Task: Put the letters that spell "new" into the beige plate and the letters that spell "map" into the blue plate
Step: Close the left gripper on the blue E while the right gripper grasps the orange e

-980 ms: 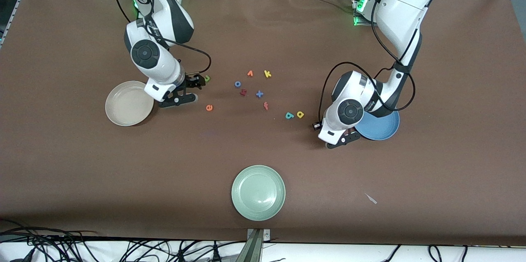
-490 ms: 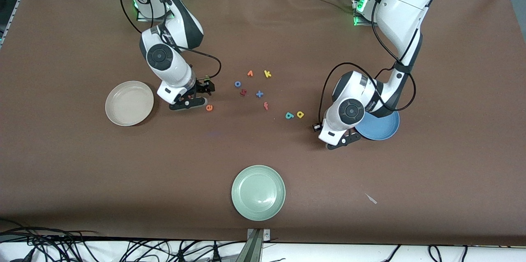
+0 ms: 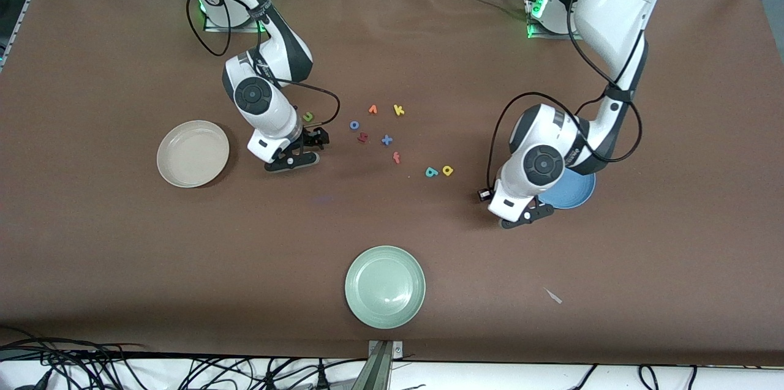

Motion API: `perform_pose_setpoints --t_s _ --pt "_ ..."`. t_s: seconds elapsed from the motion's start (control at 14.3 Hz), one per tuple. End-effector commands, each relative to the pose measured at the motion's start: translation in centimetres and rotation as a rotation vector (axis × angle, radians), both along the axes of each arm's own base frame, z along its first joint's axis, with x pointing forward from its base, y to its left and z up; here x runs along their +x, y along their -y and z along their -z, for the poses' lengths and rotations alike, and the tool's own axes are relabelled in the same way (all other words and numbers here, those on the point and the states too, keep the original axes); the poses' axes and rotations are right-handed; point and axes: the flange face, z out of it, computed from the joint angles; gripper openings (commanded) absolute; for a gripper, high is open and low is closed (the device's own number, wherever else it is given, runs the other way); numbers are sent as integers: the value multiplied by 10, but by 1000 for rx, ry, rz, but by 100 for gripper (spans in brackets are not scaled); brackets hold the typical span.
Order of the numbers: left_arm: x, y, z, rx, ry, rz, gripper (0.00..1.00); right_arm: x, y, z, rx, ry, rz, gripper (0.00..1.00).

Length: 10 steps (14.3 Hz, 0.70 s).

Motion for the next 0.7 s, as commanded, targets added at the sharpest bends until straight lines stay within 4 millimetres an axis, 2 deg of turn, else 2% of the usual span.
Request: perform_pose_setpoints --t_s 0.0,0.28,0.49,0.63 --pt "4 -8 -11 10 3 41 9 11 -7 6 -5 13 3 99" --pt "6 -9 -11 9 1 39 9 14 -6 17 -10 -2 6 85" --pt "5 -7 -11 12 -6 44 9 16 -1 24 -17 -8 15 83" --pt "3 -4 -7 13 -12 50 9 15 -2 26 -20 -11 20 77"
